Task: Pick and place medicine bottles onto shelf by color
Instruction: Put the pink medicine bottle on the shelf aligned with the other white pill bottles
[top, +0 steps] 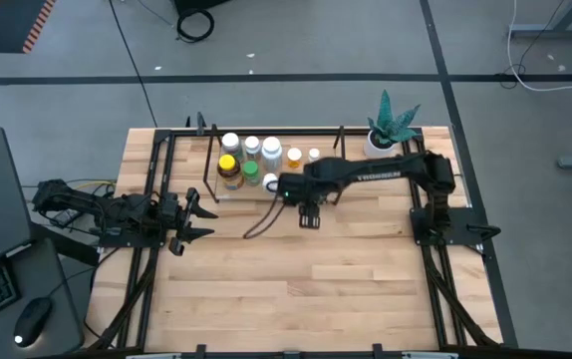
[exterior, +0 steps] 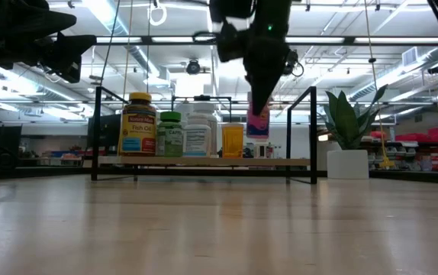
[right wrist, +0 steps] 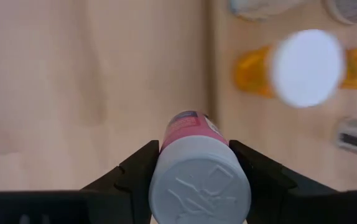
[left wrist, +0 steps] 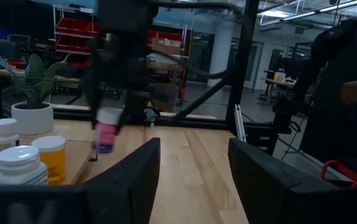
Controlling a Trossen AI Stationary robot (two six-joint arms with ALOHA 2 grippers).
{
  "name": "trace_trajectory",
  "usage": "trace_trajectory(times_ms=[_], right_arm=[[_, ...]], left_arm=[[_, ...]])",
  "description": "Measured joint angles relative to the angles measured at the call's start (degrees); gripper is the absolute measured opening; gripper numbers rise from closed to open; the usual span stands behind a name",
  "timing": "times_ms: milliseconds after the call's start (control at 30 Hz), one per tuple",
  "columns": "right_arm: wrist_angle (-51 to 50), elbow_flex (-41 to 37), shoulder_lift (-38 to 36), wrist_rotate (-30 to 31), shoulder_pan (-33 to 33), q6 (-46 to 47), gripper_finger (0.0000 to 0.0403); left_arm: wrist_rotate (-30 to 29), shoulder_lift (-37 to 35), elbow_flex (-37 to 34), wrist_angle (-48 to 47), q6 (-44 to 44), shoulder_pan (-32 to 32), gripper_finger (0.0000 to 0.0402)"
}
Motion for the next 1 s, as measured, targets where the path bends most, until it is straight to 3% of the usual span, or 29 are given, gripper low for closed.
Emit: trace_trajectory(times_ms=[300, 567, 1000], right_arm=[[1.0, -2.2, 0.3, -0.7, -9.6, -6.2, 0.019], [4.9, -5.3, 0.3, -2.3, -12.7, -8.0, 0.0193], [3.9, -5.4, -0.2, -2.2, -13.4, -7.7, 0.0279]], left_arm=[[0.0, 0.0, 0.0, 0.0, 0.0, 0.0, 0.0193], [0.0, 0.0, 0.0, 0.0, 0.0, 0.0, 0.0198], [0.0, 0.0, 0.0, 0.0, 0.0, 0.0, 0.0198]])
